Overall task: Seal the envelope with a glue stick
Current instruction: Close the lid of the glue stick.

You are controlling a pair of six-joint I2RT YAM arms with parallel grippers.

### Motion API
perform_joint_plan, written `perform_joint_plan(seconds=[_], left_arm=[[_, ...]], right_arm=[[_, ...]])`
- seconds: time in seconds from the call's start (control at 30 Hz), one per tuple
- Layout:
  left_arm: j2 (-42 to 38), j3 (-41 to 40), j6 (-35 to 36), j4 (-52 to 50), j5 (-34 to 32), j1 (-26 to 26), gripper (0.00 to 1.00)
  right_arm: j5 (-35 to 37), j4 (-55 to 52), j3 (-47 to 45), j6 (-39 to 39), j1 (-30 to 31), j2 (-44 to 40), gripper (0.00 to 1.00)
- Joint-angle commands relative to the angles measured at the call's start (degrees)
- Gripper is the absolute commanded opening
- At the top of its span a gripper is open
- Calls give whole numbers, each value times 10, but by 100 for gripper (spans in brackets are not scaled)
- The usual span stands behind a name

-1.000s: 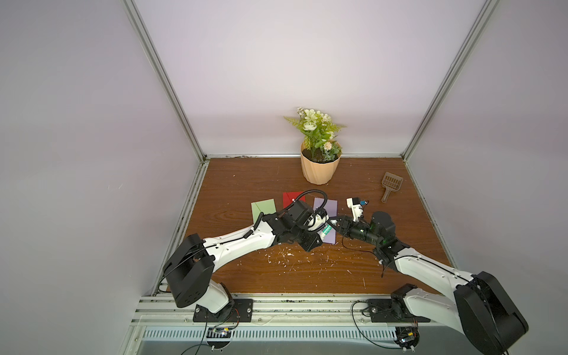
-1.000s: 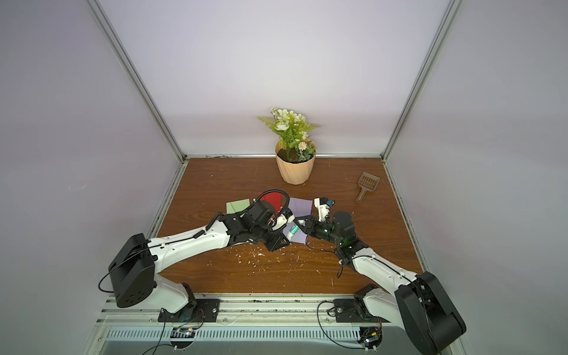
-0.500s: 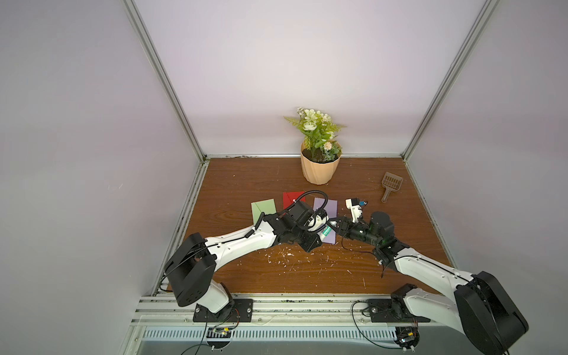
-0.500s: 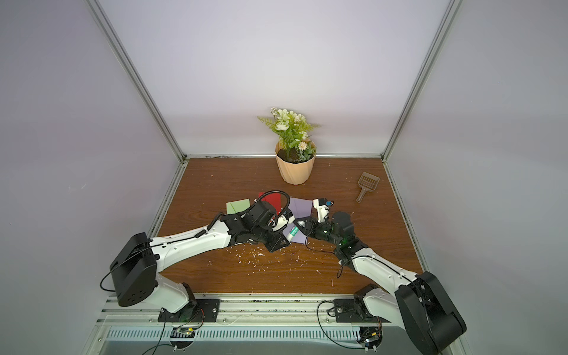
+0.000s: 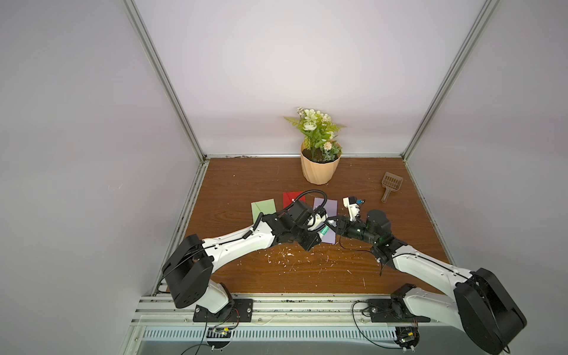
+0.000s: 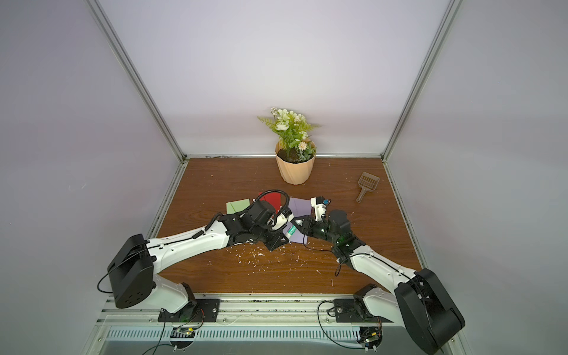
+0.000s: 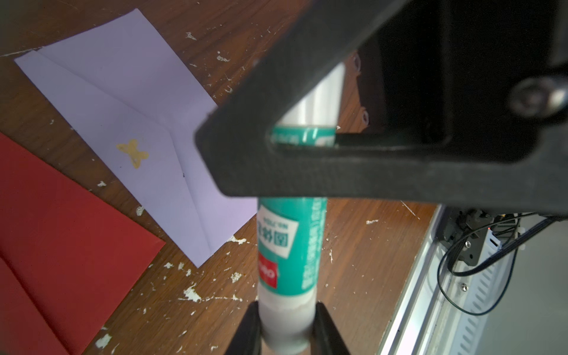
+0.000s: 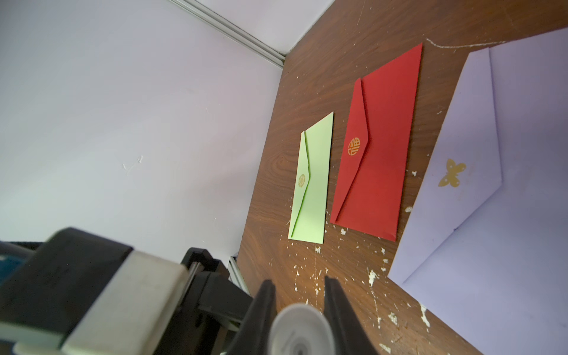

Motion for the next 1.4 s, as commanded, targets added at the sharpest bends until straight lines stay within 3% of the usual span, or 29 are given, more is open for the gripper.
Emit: perform_joint_plan(seconds=[0.0,0.23,0.6,0.9,1.17,1.37], left_arm=[[-37,0,-28,108,-66,6,22],[-43,-5,-38,145,-93,7,22],[-30,17,-28,152,-46,7,23],[-35,20,-38,182,-78,10,23],[-27,43,-8,151,-73,11,25],[-23,50,9,109,-49,11,26]], right_arm=[[-37,-15,4,-3,26,11,0],[-20,-14,3,3,40,30,0],[-38,55,-11,13,60,54,0],[-43,63,-8,19,73,69,0],[-73,2,24,-38,79,87,0],[-49,-52,45,-76,79,75,0]])
